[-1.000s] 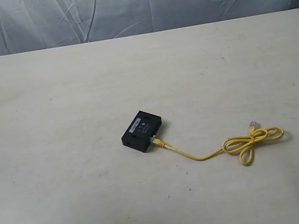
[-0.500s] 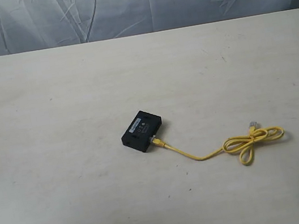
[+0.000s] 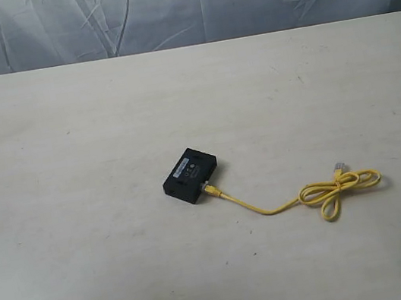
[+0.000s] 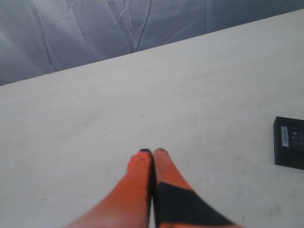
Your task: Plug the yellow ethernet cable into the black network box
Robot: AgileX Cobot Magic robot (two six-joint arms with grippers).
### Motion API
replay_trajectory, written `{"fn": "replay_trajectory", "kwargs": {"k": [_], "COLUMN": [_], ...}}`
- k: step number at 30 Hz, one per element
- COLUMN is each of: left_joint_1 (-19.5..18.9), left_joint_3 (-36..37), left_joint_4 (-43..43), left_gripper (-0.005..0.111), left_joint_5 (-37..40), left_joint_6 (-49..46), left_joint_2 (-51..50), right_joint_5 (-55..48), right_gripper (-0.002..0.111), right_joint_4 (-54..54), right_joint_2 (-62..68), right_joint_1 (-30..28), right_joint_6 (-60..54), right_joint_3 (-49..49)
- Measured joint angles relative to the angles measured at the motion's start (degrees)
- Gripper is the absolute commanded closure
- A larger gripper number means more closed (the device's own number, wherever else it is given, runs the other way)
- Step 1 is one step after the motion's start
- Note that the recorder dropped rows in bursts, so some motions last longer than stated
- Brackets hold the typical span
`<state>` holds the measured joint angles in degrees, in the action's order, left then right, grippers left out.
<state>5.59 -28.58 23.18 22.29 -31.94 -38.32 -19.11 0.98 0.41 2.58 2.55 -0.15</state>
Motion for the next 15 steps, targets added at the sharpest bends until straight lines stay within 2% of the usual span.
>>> {"fn": "replay_trajectory", "kwargs": {"k": [3, 8, 15], "left_joint_1": [-0.1, -2.0, -3.7], "left_joint_3": [0.3, 4.5, 20.4], "left_joint_4": [-2.6, -4.0, -8.8], "left_gripper": [0.107, 0.107, 0.107], "left_joint_5": [0.3, 0.7, -7.5], "left_joint_6": [-0.6, -0.9, -1.1], "left_joint_2": [1.7, 10.8, 25.3], "right_joint_5": [-0.1, -0.1, -0.1], "right_gripper": [0.109, 0.109, 0.109], "right_joint_4": [0.0, 0.0, 0.0], "right_joint_2": [0.0, 0.0, 0.0], "right_joint_1": [0.0, 0.0, 0.0], "right_joint_6": [0.0, 0.0, 0.0], "right_joint_3": [0.0, 0.0, 0.0]}}
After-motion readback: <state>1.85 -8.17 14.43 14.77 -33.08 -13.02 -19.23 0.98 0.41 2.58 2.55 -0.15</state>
